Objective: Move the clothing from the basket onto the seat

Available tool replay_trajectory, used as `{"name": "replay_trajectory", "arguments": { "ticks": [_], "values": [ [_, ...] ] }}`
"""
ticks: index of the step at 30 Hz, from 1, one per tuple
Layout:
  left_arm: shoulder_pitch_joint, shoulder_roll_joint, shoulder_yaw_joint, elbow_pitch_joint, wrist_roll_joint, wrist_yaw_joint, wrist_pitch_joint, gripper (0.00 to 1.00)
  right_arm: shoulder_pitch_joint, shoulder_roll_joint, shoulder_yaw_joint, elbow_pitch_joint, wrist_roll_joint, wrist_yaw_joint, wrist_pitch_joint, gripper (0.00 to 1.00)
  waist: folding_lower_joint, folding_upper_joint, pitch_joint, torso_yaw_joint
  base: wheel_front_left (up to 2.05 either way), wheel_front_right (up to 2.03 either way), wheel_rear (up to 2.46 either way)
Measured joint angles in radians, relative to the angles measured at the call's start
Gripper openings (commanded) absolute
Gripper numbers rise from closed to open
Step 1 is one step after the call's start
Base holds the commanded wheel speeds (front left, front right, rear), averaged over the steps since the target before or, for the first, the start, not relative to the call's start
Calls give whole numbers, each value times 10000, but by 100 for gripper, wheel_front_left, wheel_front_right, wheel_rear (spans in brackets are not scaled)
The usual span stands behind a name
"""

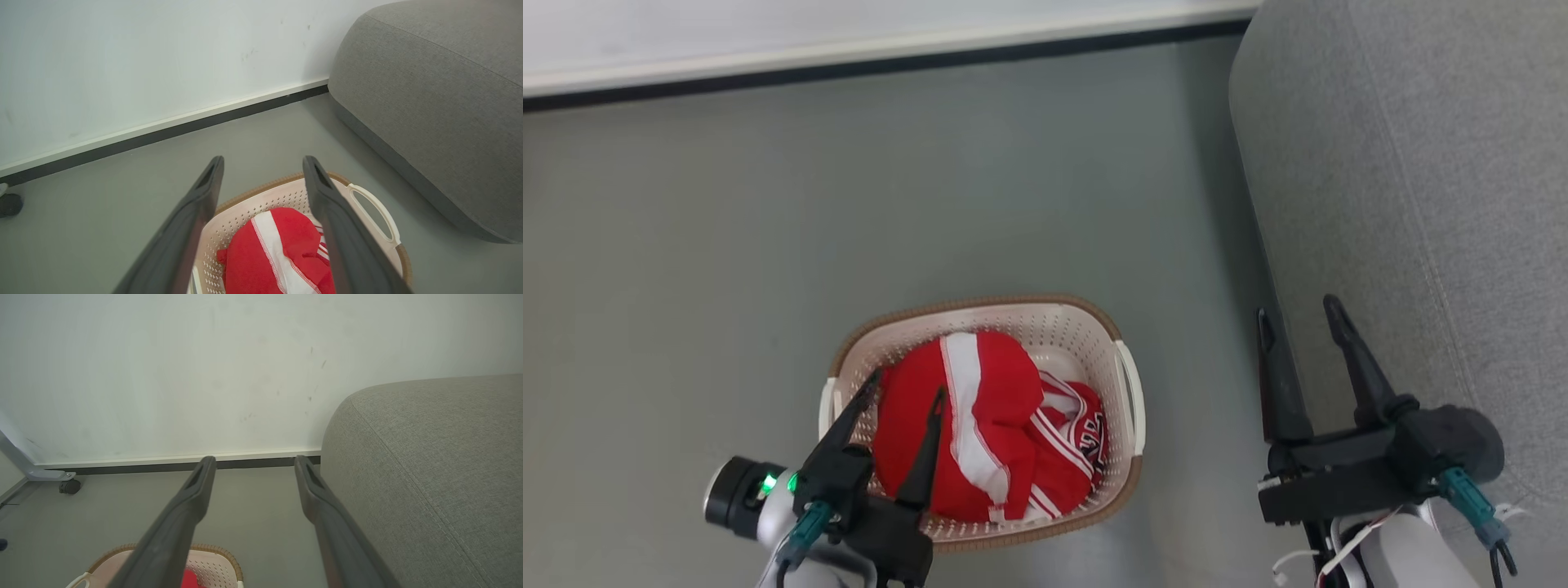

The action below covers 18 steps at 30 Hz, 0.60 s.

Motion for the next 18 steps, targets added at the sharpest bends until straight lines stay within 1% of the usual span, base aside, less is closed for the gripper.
{"name": "replay_trajectory", "arguments": {
  "ticks": [7, 12, 13, 18],
  "values": [
    [-818, -31, -420, 915, 228, -337, 224, 100, -736, 12, -184, -295, -161, -6, 0, 100, 0, 0, 1037, -234, 0, 0, 0],
    [-1413, -36, -721, 1582, 385, -451, 355, 100, -1114, 8, -253, -510, -267, -6, -2, 100, 0, 0, 1787, -381, 0, 0, 0],
    [-1522, -35, -754, 1689, 445, -523, 359, 100, -1188, 8, -276, -554, -288, -6, -2, 100, 0, 1, 1936, -409, 0, 0, 0],
    [-2232, -27, -855, 2274, 627, -612, 506, 100, -1508, 36, -366, -823, -349, -8, -2, 100, -1, 0, 2693, -539, 0, 0, 0]
  ]
}}
